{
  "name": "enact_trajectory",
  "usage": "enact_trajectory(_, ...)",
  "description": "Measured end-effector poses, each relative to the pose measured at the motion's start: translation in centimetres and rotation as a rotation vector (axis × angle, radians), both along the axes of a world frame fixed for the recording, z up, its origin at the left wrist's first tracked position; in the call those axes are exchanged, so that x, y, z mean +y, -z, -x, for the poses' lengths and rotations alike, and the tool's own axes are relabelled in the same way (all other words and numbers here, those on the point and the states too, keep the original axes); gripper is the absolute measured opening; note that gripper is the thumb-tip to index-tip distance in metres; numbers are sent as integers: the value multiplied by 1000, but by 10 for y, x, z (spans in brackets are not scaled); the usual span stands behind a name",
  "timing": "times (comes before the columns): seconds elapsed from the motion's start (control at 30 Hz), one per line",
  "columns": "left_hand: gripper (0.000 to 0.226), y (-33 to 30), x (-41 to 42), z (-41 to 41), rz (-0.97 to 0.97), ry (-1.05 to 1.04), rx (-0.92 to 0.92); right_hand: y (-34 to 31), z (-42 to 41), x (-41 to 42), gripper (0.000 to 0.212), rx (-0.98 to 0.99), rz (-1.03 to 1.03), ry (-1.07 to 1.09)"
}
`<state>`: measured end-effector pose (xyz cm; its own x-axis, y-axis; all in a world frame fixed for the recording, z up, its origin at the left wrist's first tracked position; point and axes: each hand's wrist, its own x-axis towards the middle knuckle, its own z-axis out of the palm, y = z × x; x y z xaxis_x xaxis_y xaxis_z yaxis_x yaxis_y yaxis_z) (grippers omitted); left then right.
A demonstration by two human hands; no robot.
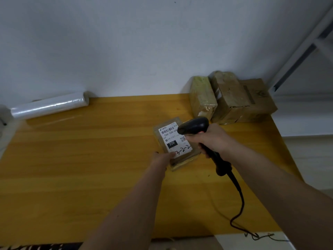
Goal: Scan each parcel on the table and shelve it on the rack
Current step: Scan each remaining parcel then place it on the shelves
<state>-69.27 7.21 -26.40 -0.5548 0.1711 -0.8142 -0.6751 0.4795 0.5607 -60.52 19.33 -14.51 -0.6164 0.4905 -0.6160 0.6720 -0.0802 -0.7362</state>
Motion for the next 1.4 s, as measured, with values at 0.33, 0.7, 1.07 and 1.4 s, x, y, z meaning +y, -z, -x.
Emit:
enact_trajectory(0.33, 49, -3, -4, -3, 1, 56, 13, -13, -8, 5, 20, 11, -36, -34)
enact_trajectory(0.7, 55, 9, -5, -1, -1, 53, -4, 2, -7, 5, 17, 38, 11, -33)
enact_trajectory(1.07, 87, 32, -4, 1, -145, 97, -124, 71, 7, 8, 36, 70, 152, 147)
enact_trajectory(1.4, 88, 20, 0, -11, -315, 270, -75, 65, -36, -7, 40, 216, 224, 307)
